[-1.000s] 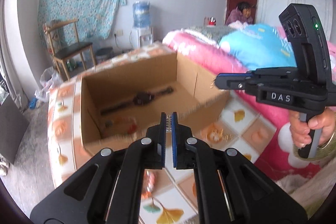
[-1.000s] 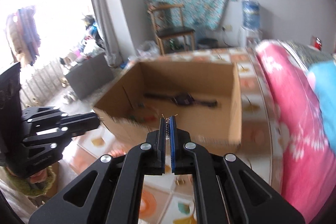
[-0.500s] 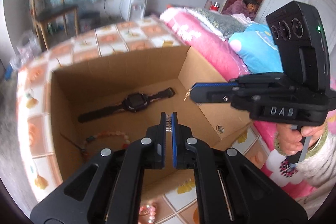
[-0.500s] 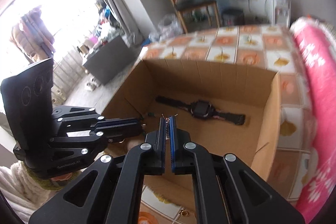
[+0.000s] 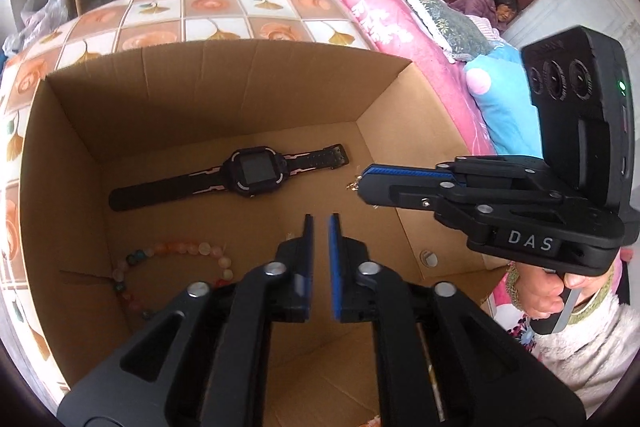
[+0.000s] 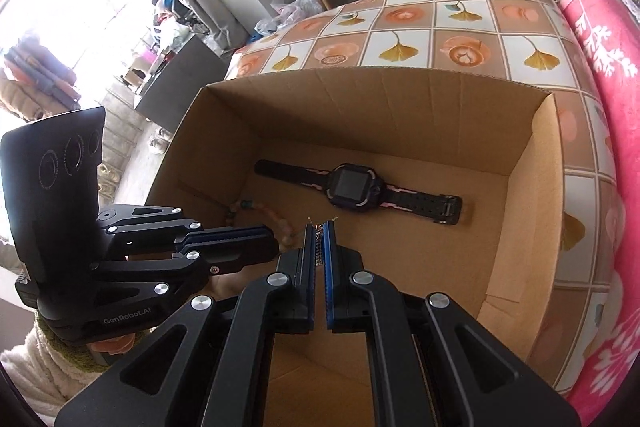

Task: Organize jewelry
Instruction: 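Open both tools to drop the gold charms into the box, then withdraw both tools from the box back over the table, then move both open tools toward the remaining gold rings and charms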

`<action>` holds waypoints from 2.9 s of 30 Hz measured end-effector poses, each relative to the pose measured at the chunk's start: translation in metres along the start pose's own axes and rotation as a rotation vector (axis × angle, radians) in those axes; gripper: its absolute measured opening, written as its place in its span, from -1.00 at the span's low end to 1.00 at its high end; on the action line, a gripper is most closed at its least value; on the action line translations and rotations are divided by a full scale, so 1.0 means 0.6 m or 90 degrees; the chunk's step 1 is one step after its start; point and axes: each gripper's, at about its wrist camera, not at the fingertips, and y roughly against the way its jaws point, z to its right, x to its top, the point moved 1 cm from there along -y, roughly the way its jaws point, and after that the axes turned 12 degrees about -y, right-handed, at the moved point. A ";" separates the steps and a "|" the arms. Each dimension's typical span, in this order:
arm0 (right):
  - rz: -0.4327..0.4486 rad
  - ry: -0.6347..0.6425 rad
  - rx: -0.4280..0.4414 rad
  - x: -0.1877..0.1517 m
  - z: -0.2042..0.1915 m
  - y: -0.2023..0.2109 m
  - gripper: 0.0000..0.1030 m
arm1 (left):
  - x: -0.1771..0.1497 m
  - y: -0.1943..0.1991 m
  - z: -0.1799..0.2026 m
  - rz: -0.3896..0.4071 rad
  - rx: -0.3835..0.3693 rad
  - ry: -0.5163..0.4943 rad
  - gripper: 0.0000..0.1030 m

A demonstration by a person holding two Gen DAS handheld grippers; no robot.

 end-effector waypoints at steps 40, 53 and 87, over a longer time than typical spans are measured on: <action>0.256 0.037 0.020 -0.200 -0.023 0.290 0.55 | -0.181 0.247 0.119 0.194 0.192 -0.058 0.72; 0.187 -0.046 -0.156 -0.364 0.058 0.169 0.70 | -0.327 0.135 0.141 0.099 0.195 -0.008 0.74; 0.121 0.050 -0.263 -0.389 0.128 0.028 0.88 | -0.283 -0.092 0.203 -0.009 0.283 -0.087 0.87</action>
